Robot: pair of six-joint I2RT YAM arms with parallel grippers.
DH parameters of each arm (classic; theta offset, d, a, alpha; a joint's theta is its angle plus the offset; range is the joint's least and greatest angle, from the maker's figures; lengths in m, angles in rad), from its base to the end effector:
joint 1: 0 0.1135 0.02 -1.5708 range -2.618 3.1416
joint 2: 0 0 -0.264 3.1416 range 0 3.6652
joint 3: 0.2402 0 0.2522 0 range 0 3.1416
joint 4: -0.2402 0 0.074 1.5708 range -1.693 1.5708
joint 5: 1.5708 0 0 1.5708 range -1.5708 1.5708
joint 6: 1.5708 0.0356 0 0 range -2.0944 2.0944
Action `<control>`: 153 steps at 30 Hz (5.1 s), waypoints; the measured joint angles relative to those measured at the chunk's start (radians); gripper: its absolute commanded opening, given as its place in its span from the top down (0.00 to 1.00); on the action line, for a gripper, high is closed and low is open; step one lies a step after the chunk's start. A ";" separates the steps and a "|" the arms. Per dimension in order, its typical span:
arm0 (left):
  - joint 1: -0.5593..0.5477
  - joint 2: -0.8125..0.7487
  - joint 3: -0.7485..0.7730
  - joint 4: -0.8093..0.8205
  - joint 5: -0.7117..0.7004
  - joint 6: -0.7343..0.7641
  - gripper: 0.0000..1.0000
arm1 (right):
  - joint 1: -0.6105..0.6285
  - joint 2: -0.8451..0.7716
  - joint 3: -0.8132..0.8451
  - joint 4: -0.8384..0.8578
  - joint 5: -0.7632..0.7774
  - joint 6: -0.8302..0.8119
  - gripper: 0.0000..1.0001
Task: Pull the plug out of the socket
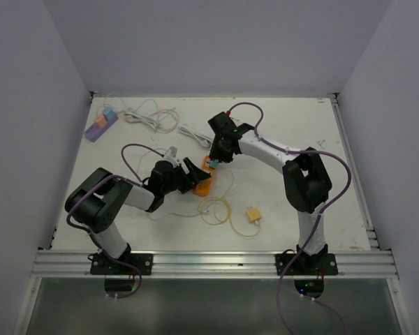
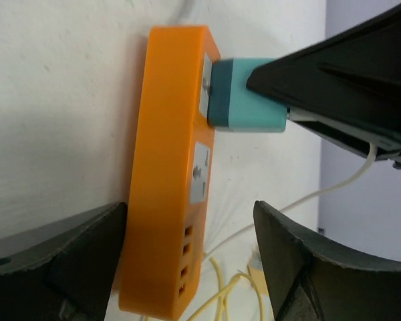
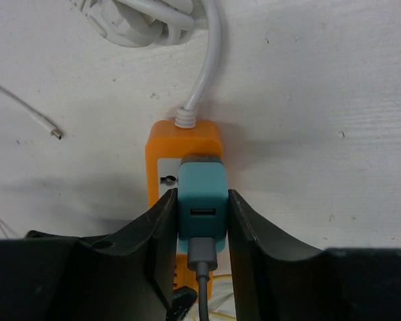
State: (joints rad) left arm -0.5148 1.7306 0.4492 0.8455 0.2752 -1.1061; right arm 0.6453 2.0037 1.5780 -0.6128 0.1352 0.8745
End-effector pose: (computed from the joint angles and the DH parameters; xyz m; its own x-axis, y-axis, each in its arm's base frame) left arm 0.2455 -0.1500 0.1108 -0.7800 -0.5472 -0.3037 -0.0201 0.5069 -0.8618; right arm 0.3497 0.2572 0.2125 -0.8568 0.3066 -0.4146 0.1810 0.9317 0.3149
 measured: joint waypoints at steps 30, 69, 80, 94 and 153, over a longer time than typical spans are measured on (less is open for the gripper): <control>-0.336 -0.221 0.150 -0.502 -0.682 0.623 0.17 | 0.058 0.085 0.152 -0.135 0.110 -0.010 1.00; -0.351 0.041 0.313 -0.510 -0.716 0.566 1.00 | 0.034 0.056 0.163 -0.131 0.163 0.007 1.00; -0.345 0.079 0.359 -0.496 -0.665 0.565 1.00 | -0.005 -0.002 0.101 -0.104 0.143 0.007 1.00; -0.344 0.114 0.433 -0.558 -0.660 0.539 1.00 | -0.032 -0.050 0.023 -0.030 0.136 0.021 1.00; -0.346 -0.016 0.290 -0.539 -0.596 0.647 0.19 | -0.054 -0.136 -0.121 -0.045 -0.053 0.050 1.00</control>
State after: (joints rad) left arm -0.8612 1.7142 0.7395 0.3061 -0.3206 -0.4595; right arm 0.5911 1.8679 1.4574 -0.6582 0.0822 0.9245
